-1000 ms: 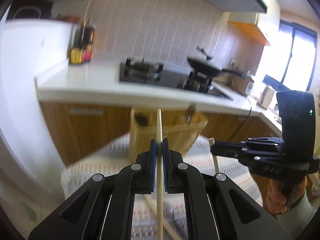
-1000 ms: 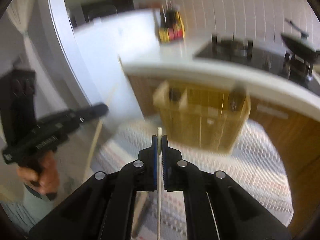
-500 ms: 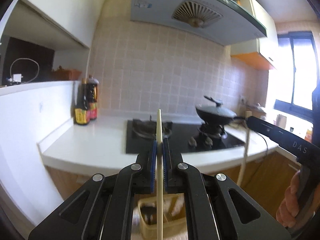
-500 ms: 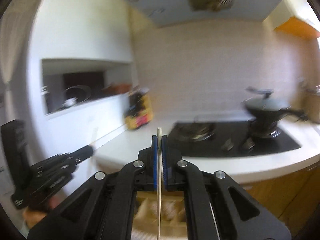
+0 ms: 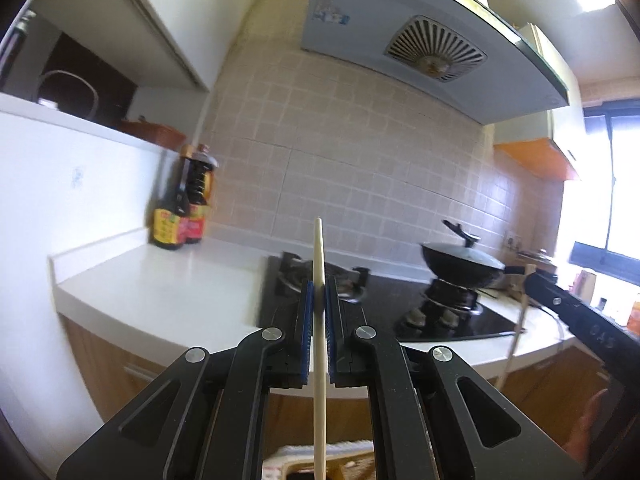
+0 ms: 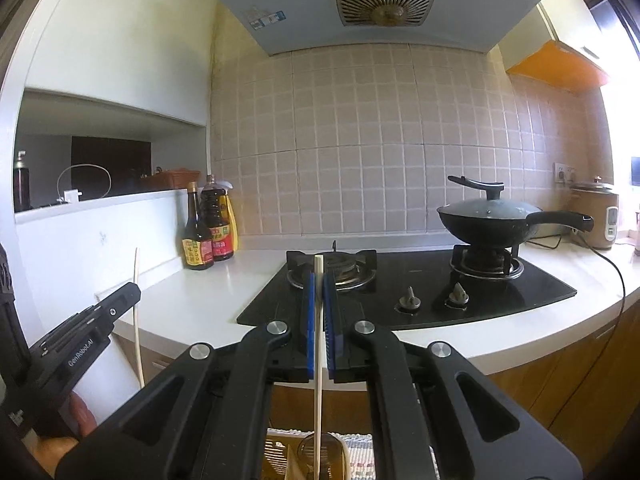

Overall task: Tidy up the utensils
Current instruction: 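Lift the chopsticks with both tools and carry them over the basket, then open both tools to drop the chopsticks into the basket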

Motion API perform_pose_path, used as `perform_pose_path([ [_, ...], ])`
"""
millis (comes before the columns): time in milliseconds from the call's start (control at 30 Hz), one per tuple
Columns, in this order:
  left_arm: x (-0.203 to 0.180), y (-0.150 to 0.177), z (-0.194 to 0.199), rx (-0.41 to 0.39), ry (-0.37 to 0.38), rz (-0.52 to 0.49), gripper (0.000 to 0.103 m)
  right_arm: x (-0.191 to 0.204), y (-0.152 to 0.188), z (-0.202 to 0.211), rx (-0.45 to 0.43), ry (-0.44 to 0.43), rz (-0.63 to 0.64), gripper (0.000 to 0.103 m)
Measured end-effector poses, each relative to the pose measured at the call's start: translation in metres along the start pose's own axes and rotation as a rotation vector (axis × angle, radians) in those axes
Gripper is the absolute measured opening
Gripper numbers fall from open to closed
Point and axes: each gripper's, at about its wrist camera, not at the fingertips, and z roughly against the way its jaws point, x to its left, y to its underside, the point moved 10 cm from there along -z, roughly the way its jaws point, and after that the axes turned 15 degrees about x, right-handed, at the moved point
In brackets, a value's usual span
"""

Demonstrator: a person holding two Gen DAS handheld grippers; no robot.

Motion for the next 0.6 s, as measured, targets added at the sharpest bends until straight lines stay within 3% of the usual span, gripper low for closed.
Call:
perform_pose_path([
  [133, 0.004, 0.012, -0.001, -0.024, -0.030, 0.006, 0.004, 0.002, 0.012, 0.001, -0.041, 0.027, 0.020, 0.003],
  [367, 0.007, 0.027, 0.005, -0.007, -0.006, 0.019, 0.005, -0.001, 0.035, -0.005, 0.013, -0.011, -0.002, 0.003],
  [600, 0.015, 0.036, 0.025, 0.066, 0.067, 0.047, 0.043, -0.012, 0.050, 0.002, 0.115, -0.095, -0.084, 0.004],
])
